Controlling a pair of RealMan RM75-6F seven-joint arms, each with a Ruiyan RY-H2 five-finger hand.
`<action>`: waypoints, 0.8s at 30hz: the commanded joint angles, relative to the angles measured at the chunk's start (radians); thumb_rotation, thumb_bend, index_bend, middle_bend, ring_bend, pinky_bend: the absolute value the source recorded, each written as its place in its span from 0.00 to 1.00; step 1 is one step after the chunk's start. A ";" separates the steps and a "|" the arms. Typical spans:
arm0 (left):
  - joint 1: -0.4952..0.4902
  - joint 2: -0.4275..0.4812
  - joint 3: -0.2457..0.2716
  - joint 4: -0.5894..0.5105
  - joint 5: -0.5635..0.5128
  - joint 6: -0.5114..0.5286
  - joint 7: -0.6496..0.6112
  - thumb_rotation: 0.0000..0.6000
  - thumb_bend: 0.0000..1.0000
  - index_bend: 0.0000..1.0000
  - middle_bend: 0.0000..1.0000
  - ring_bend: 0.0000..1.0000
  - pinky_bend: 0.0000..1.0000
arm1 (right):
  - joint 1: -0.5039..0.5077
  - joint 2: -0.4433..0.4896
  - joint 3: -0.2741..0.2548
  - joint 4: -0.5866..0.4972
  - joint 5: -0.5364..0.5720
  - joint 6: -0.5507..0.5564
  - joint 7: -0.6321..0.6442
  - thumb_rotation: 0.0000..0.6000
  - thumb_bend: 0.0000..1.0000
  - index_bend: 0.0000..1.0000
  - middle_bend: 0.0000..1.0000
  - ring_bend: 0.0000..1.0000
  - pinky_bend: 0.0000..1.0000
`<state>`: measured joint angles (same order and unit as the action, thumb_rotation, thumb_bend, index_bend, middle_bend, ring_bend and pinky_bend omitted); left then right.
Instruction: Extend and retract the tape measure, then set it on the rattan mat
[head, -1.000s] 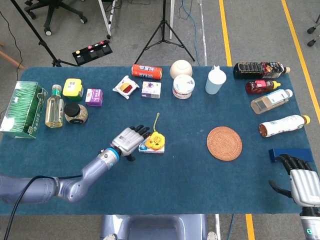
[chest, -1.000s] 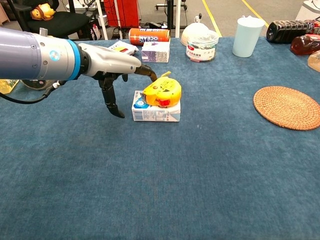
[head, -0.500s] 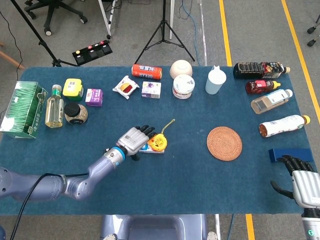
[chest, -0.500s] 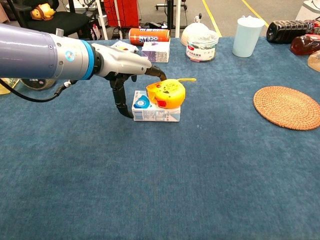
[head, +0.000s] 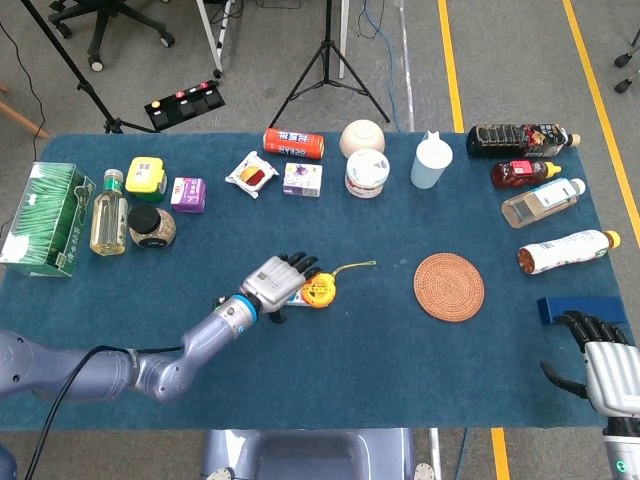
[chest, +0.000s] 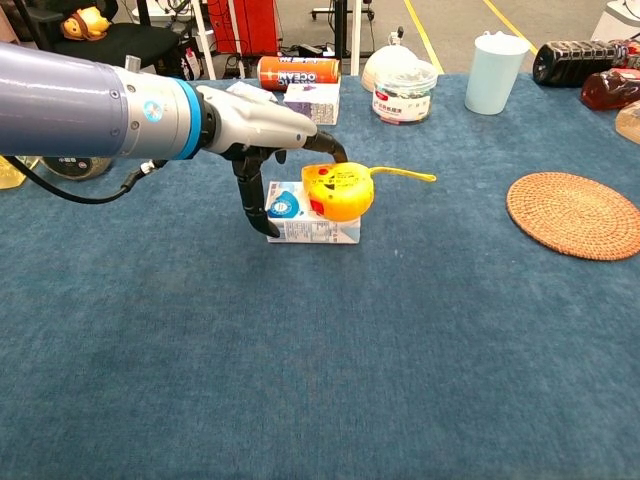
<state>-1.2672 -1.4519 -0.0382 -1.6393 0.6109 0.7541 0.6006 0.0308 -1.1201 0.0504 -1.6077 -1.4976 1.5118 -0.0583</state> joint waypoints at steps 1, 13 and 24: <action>0.004 0.007 -0.004 -0.005 0.010 0.017 -0.008 1.00 0.17 0.06 0.05 0.00 0.19 | 0.000 0.001 0.001 0.000 -0.002 0.001 0.001 0.87 0.25 0.26 0.25 0.24 0.25; 0.136 0.127 0.000 -0.110 0.174 0.168 -0.118 1.00 0.17 0.05 0.05 0.00 0.20 | 0.039 0.016 0.004 -0.017 -0.026 -0.050 0.050 0.88 0.25 0.23 0.24 0.23 0.25; 0.332 0.319 0.094 -0.266 0.423 0.281 -0.223 1.00 0.17 0.05 0.05 0.00 0.20 | 0.148 0.030 0.022 -0.073 -0.066 -0.171 0.082 0.87 0.24 0.11 0.20 0.21 0.25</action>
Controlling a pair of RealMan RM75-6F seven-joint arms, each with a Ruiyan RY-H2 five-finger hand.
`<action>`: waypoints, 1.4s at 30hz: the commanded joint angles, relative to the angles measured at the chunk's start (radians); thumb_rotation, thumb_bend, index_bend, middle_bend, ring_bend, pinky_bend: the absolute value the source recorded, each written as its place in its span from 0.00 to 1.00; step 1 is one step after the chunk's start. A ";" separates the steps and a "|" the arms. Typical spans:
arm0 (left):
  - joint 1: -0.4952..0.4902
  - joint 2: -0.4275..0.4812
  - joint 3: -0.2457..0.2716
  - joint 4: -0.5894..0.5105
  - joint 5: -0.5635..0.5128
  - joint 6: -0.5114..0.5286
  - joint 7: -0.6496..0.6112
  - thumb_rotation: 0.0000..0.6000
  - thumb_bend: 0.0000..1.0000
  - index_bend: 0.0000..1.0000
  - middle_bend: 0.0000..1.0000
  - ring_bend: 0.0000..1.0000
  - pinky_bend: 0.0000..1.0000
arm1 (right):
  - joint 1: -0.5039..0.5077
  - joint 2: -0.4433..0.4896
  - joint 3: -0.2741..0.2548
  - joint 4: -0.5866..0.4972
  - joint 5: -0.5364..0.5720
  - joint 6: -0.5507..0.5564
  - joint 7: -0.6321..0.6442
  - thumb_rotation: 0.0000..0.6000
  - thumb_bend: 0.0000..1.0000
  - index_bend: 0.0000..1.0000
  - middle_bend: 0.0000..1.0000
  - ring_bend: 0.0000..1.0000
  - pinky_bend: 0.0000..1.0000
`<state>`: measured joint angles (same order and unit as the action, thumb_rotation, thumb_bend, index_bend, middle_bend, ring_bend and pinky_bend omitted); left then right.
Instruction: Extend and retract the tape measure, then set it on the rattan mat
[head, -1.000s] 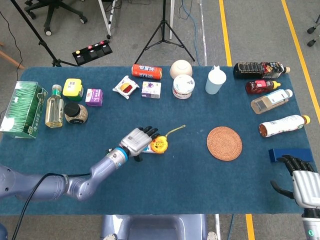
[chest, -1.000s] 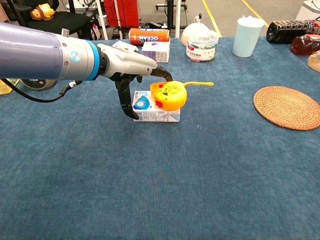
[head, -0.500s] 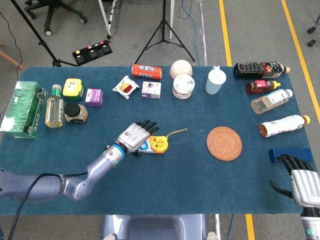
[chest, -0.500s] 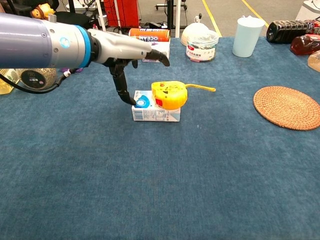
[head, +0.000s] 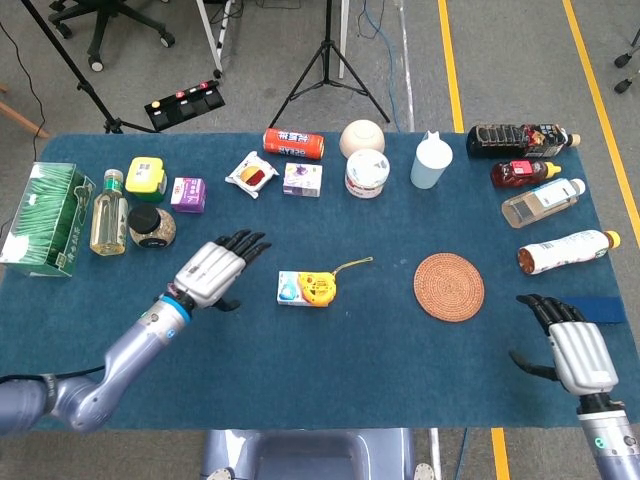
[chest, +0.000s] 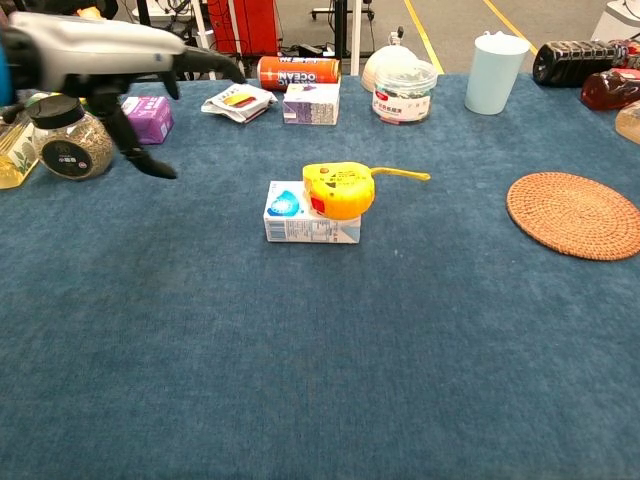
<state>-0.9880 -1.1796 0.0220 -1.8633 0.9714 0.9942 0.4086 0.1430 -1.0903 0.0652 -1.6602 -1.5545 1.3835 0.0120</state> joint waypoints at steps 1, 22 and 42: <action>0.066 0.059 0.039 -0.049 0.078 0.048 -0.036 1.00 0.17 0.05 0.05 0.00 0.20 | 0.049 -0.001 0.009 -0.027 -0.011 -0.059 0.014 0.86 0.24 0.10 0.20 0.21 0.25; 0.181 0.193 -0.008 -0.089 0.201 0.070 -0.090 1.00 0.17 0.06 0.05 0.00 0.20 | 0.432 -0.225 0.114 -0.018 0.109 -0.503 0.006 0.87 0.20 0.07 0.14 0.16 0.24; 0.210 0.170 -0.054 -0.048 0.212 0.009 -0.118 1.00 0.17 0.06 0.05 0.00 0.20 | 0.588 -0.337 0.190 0.027 0.405 -0.587 -0.171 0.68 0.20 0.00 0.00 0.05 0.13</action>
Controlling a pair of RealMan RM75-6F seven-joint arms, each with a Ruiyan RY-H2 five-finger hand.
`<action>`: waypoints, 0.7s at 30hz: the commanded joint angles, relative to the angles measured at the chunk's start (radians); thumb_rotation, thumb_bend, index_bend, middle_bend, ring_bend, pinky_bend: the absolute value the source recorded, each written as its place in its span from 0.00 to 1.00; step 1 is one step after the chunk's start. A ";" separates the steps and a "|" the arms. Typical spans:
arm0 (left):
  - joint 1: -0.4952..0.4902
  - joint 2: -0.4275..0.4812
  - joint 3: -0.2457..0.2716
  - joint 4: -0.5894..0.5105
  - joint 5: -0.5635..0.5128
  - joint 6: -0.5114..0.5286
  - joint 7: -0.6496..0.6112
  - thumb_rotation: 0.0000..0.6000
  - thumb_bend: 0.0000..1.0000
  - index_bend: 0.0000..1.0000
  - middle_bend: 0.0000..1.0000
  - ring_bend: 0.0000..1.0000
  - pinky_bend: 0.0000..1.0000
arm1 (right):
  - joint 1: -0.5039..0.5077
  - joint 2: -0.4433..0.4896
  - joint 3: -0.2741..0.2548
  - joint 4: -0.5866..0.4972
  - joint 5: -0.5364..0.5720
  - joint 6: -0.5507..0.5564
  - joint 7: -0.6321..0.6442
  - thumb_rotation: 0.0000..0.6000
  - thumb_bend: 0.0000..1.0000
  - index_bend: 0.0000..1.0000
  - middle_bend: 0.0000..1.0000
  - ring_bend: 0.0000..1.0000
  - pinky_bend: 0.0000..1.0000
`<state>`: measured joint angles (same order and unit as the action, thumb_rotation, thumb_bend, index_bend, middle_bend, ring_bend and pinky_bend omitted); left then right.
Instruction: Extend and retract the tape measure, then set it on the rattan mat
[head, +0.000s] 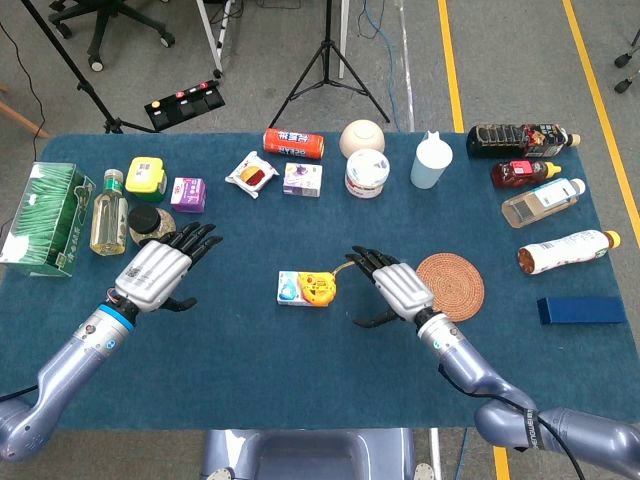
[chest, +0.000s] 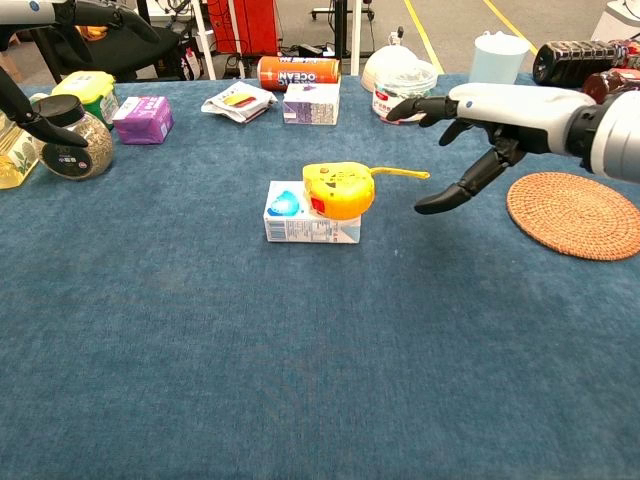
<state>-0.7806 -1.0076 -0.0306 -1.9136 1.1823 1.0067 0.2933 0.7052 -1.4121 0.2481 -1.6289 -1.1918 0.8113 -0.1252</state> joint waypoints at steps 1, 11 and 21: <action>0.004 -0.003 -0.002 0.004 0.001 -0.006 -0.004 1.00 0.17 0.06 0.05 0.00 0.20 | 0.034 -0.019 0.009 -0.003 0.057 -0.020 -0.043 0.67 0.20 0.00 0.00 0.05 0.13; 0.020 -0.011 -0.014 0.030 0.022 -0.028 -0.032 1.00 0.17 0.06 0.05 0.00 0.20 | 0.130 -0.097 0.013 0.018 0.229 -0.018 -0.176 0.67 0.19 0.02 0.07 0.10 0.16; 0.042 -0.013 -0.019 0.066 0.057 -0.042 -0.086 1.00 0.17 0.06 0.05 0.00 0.20 | 0.201 -0.186 0.010 0.096 0.354 0.010 -0.255 0.67 0.19 0.11 0.15 0.17 0.21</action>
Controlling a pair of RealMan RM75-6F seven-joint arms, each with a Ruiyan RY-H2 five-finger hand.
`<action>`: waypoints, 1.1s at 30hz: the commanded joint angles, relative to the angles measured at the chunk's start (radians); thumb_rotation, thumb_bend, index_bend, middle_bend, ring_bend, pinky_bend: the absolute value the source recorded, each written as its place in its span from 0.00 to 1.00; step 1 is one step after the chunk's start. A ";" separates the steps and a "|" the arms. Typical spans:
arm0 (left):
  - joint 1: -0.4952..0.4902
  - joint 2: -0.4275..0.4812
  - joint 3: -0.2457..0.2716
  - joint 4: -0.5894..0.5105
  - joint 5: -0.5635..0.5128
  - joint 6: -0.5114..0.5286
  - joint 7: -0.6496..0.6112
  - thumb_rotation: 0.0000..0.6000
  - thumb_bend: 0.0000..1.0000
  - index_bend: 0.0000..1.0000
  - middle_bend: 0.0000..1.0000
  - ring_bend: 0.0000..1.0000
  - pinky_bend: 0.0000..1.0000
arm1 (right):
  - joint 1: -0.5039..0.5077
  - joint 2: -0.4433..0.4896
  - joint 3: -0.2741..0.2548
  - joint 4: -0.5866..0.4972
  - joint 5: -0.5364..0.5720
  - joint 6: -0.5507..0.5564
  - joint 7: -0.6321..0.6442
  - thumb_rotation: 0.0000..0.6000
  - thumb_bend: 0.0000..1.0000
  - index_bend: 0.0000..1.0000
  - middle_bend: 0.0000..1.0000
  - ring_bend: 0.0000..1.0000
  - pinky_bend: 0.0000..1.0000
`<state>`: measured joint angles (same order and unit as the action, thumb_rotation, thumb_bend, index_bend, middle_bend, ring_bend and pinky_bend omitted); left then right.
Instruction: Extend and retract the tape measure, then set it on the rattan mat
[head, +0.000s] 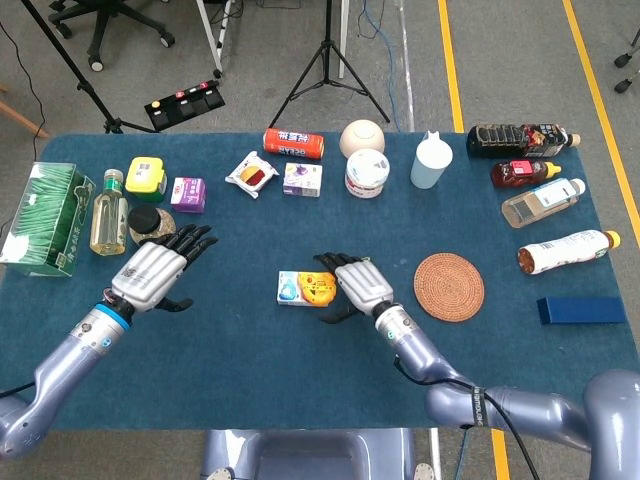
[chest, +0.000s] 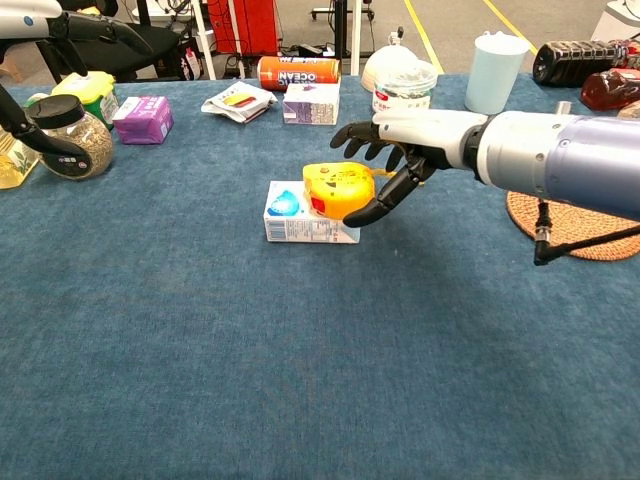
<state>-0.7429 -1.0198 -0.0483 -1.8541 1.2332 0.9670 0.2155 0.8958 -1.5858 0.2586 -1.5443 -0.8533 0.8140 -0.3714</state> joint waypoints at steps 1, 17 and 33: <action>0.007 -0.001 -0.002 0.010 0.010 -0.003 -0.013 1.00 0.17 0.06 0.05 0.00 0.20 | 0.014 -0.017 0.001 0.017 0.024 0.009 -0.011 0.67 0.19 0.11 0.16 0.17 0.22; 0.027 -0.007 -0.012 0.047 0.047 -0.018 -0.063 1.00 0.17 0.06 0.05 0.00 0.20 | 0.037 -0.036 -0.004 0.025 0.052 0.068 -0.035 0.67 0.20 0.22 0.24 0.27 0.30; 0.047 -0.001 -0.018 0.050 0.059 -0.020 -0.072 1.00 0.17 0.06 0.05 0.00 0.20 | 0.046 -0.055 -0.021 0.027 0.061 0.092 -0.056 0.68 0.20 0.28 0.29 0.34 0.35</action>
<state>-0.6960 -1.0213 -0.0659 -1.8044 1.2925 0.9468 0.1432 0.9416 -1.6401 0.2380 -1.5177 -0.7926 0.9050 -0.4272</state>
